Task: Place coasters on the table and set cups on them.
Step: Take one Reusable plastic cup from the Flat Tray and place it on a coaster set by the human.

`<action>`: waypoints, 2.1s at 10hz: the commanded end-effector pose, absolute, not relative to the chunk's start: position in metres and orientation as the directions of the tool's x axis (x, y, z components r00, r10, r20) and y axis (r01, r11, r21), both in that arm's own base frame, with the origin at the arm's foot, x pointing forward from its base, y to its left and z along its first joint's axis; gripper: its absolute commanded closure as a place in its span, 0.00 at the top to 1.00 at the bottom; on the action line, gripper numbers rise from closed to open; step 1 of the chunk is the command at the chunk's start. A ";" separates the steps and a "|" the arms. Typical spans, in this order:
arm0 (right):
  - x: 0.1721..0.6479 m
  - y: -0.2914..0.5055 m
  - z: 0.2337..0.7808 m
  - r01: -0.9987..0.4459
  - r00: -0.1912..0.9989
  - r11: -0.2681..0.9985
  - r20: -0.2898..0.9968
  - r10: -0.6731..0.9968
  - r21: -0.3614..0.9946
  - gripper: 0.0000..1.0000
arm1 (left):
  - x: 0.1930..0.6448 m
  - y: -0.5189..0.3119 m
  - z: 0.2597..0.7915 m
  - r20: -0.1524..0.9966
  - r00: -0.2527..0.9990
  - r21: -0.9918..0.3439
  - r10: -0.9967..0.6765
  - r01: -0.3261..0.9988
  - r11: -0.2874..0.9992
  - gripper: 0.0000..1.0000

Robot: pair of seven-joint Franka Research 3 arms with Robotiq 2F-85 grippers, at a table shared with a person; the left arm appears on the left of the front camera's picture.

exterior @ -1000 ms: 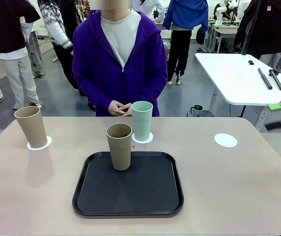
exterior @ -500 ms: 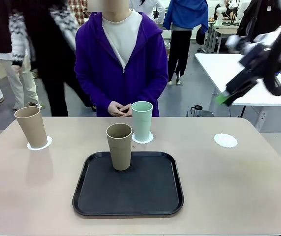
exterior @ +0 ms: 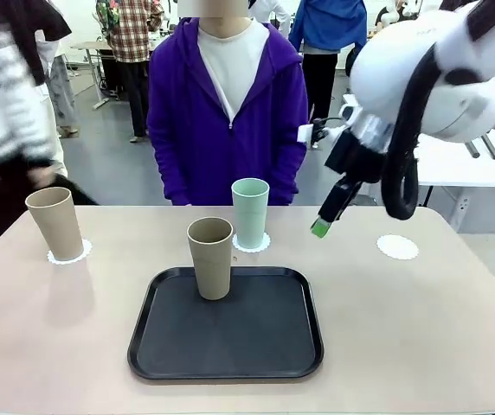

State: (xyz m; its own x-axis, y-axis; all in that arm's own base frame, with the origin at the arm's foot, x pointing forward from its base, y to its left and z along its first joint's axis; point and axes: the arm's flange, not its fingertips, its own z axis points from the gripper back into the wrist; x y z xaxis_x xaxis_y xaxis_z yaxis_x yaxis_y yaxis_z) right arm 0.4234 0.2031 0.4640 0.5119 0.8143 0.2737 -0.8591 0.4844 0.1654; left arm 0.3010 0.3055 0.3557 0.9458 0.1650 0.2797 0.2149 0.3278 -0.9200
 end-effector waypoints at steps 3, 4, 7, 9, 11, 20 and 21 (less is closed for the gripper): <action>0.427 0.211 0.450 -0.866 0.499 0.472 0.258 0.827 0.162 1.00 | 0.299 0.307 0.357 0.274 0.946 -0.922 0.173 0.207 0.328 1.00; 0.427 0.211 0.450 -0.866 0.499 0.472 0.258 0.827 0.162 1.00 | 0.299 0.307 0.357 0.274 0.946 -0.922 0.173 0.207 0.328 1.00; 0.427 0.211 0.450 -0.866 0.499 0.472 0.258 0.827 0.162 1.00 | 0.299 0.307 0.357 0.274 0.946 -0.922 0.173 0.207 0.328 1.00; 0.427 0.211 0.450 -0.866 0.499 0.472 0.258 0.827 0.162 1.00 | 0.299 0.307 0.357 0.274 0.946 -0.922 0.173 0.207 0.328 1.00; 0.431 0.215 0.446 -0.925 0.379 0.332 0.473 0.795 0.184 1.00 | 0.299 0.307 0.357 0.274 0.946 -0.922 0.173 0.207 0.328 1.00; 0.414 0.203 0.370 -0.999 0.040 0.046 0.906 0.422 0.022 1.00 | 0.299 0.307 0.357 0.274 0.946 -0.922 0.173 0.207 0.328 1.00; 0.412 0.204 0.357 -0.996 0.059 0.084 0.906 0.420 0.026 1.00 | 0.299 0.307 0.357 0.274 0.946 -0.922 0.173 0.207 0.328 1.00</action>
State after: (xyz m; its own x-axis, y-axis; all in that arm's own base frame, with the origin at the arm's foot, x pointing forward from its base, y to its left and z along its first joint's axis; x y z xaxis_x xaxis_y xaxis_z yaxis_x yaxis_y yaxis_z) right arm 0.4125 0.1977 0.3718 0.0581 0.4379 0.8971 -0.9982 0.0383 0.0460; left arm 0.3010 0.3056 0.3557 0.9458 0.1650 0.2797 0.2148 0.3279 -0.9200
